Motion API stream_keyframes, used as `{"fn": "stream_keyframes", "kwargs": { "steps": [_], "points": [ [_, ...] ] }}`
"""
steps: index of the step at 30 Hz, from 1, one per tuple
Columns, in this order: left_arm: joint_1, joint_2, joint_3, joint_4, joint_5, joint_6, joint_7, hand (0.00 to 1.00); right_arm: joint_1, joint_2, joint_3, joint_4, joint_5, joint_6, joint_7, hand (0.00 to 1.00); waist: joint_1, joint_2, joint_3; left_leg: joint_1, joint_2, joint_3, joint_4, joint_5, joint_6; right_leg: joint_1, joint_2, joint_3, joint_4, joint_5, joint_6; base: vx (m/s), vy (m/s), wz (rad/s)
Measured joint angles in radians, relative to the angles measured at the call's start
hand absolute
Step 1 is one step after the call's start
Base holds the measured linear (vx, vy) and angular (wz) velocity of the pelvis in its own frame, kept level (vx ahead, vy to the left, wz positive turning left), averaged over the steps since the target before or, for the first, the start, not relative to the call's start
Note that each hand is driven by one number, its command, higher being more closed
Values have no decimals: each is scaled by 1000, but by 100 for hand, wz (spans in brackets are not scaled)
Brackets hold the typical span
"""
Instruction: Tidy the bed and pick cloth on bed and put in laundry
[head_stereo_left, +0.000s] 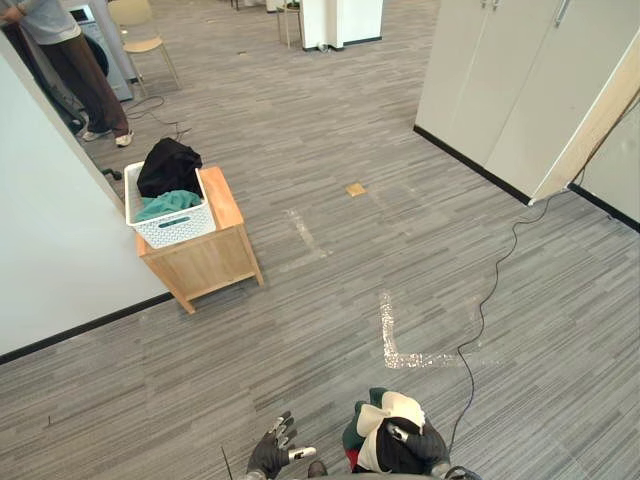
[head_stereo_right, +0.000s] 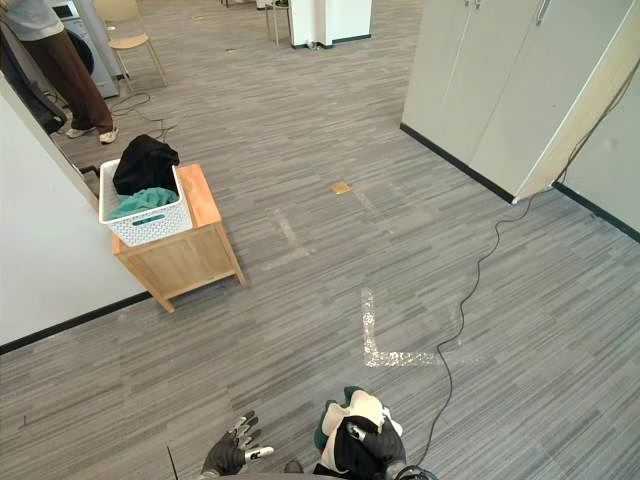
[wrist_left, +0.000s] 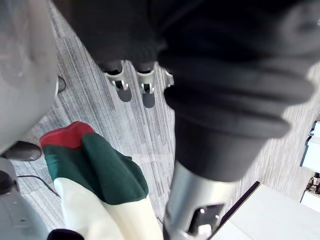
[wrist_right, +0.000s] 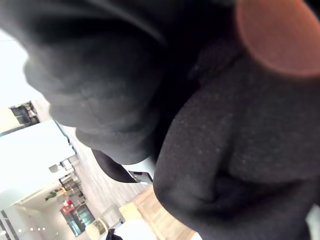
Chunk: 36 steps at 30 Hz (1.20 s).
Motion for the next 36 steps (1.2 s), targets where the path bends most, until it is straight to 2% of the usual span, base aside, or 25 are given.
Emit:
{"fn": "stream_keyframes", "kwargs": {
  "steps": [6, 11, 14, 16, 17, 18, 19, 20, 21, 22, 23, 25, 27, 28, 29, 30, 31, 32, 33, 34, 35, 36],
  "points": [
    [-8, -4, 31, 30, 8, 1, -4, 0, -16, 4, -30, 33, -2, -4, 2, 100, 1, 0, 0, -1, 3, 8, 0, -8, -11, -5, 2, 8, 0, 0, 0, 0, 0, -4],
    [-65, -36, 202, 209, 49, 11, -6, 0, -86, 22, -145, 217, -11, -26, -3, 100, 8, -4, -5, -10, 11, 27, 0, -16, -17, -20, 7, 26, 1, -1, -2, 7, -12, -12],
    [-103, -74, 324, 293, 59, 11, -7, 0, -126, 31, -202, 324, -47, -51, -11, 100, 42, -3, -7, -10, 15, 39, 11, -30, -27, -23, 5, 35, 5, -9, -5, 41, -16, -8],
    [-111, -90, 392, 293, 65, 9, -8, 0, -132, 43, -224, 330, -72, -57, -23, 100, 61, -12, -2, -83, 23, 41, 157, -84, -44, -36, -5, 25, 25, -22, -10, 82, -26, 21],
    [-118, -102, 442, 289, 75, 5, -10, 0, -141, 54, -243, 319, -84, -60, -24, 100, 65, -22, 12, -194, 44, 81, 400, -119, -44, -33, -18, -2, 49, -33, -13, 59, -43, 40],
    [-120, -108, 460, 287, 81, 5, -9, 0, -138, 57, -244, 303, -84, -62, -24, 100, 69, -19, 18, -239, 62, 105, 504, -123, -37, -27, -19, -9, 59, -39, -14, 27, -57, 40],
    [-121, -126, 487, 270, 89, 4, -11, 0, -128, 57, -243, 261, -84, -70, -24, 100, 84, -1, 48, -300, 109, 127, 700, -120, -40, 4, -12, -18, 71, -60, -19, -50, -44, 18],
    [-120, -139, 502, 260, 89, 0, -20, 0, -121, 53, -243, 228, -83, -75, -23, 100, 101, 13, 76, -355, 150, 128, 862, -94, -84, 39, -8, -19, 90, -94, -32, -54, -21, 8],
    [-117, -143, 509, 253, 89, 0, -25, 0, -124, 52, -243, 223, -83, -76, -24, 100, 109, 19, 77, -362, 160, 136, 899, -114, -94, 47, -13, -15, 100, -111, -34, 0, 0, 0],
    [-112, -152, 507, 252, 89, -5, -33, 0, -128, 43, -254, 222, -84, -74, -23, 100, 110, 34, 78, -369, 173, 140, 882, -151, -89, 60, -19, -7, 118, -130, -29, 13, 24, -3],
    [-109, -156, 507, 252, 89, -7, -36, 0, -134, 40, -261, 223, -85, -73, -22, 100, 107, 41, 80, -374, 174, 139, 837, -159, -89, 60, -21, -4, 121, -134, -28, 64, 67, -14],
    [-98, -157, 505, 254, 89, -32, -48, 0, -138, 36, -284, 225, -94, -70, -20, 100, 109, 48, 78, -368, 173, 133, 546, -141, -97, 36, -32, 24, 123, -145, -12, 137, 172, -32],
    [-92, -155, 501, 255, 89, -42, -49, 0, -138, 22, -287, 246, -122, -67, -16, 100, 111, 55, 76, -369, 179, 109, 424, -131, -103, 25, -34, 54, 126, -163, 13, 204, 256, -46],
    [-94, -144, 497, 257, 88, -44, -51, 0, -138, 17, -287, 264, -128, -63, -15, 100, 117, 43, 75, -377, 170, 120, 463, -107, -73, 30, -58, 76, 128, -183, 27, 295, 322, -49],
    [-94, -134, 491, 259, 88, -44, -51, 0, -139, 17, -287, 271, -132, -60, -15, 100, 121, 35, 71, -381, 158, 130, 490, -129, -47, 34, -74, 87, 124, -190, 26, 420, 397, -45],
    [-91, -117, 469, 281, 89, -43, -50, 0, -134, 7, -287, 279, -142, -53, -15, 100, 127, 15, 41, -386, 128, 161, 526, -194, -19, 37, -110, 113, 123, -209, 23, 525, 346, -35],
    [-96, -104, 462, 302, 92, -38, -47, 0, -130, -1, -288, 280, -154, -49, -15, 100, 128, 7, 15, -384, 94, 180, 534, -236, 9, -15, -145, 144, 242, -213, 13, 487, 276, -22],
    [-101, -100, 460, 310, 98, -32, -46, 0, -133, -2, -289, 280, -157, -48, -15, 100, 120, 6, 16, -376, 82, 180, 533, -252, 13, -51, -161, 148, 332, -207, 20, 489, 257, 13],
    [-100, -82, 441, 324, 118, -31, -48, 0, -133, 10, -295, 275, -161, -44, -15, 100, 104, -1, 23, -333, 56, 178, 522, -269, 27, -127, -200, 165, 552, -145, 39, 457, 256, 31],
    [-98, -61, 420, 334, 132, -25, -50, 0, -129, 24, -296, 270, -160, -44, -15, 100, 103, -18, 41, -250, 32, 175, 490, -289, 29, -199, -236, 167, 783, -77, 25, 461, 237, 27],
    [-93, -55, 410, 335, 136, -19, -50, 0, -128, 24, -295, 266, -160, -44, -15, 100, 104, -24, 48, -201, 25, 171, 468, -298, 31, -224, -240, 161, 872, -77, 23, 455, 191, 9],
    [-84, -48, 387, 333, 147, -19, -50, 0, -126, 17, -294, 246, -160, -44, -16, 100, 104, -9, 50, -116, 22, 160, 418, -304, 30, -265, -222, 136, 971, -80, 22, 423, 172, 9]
  ]
}}
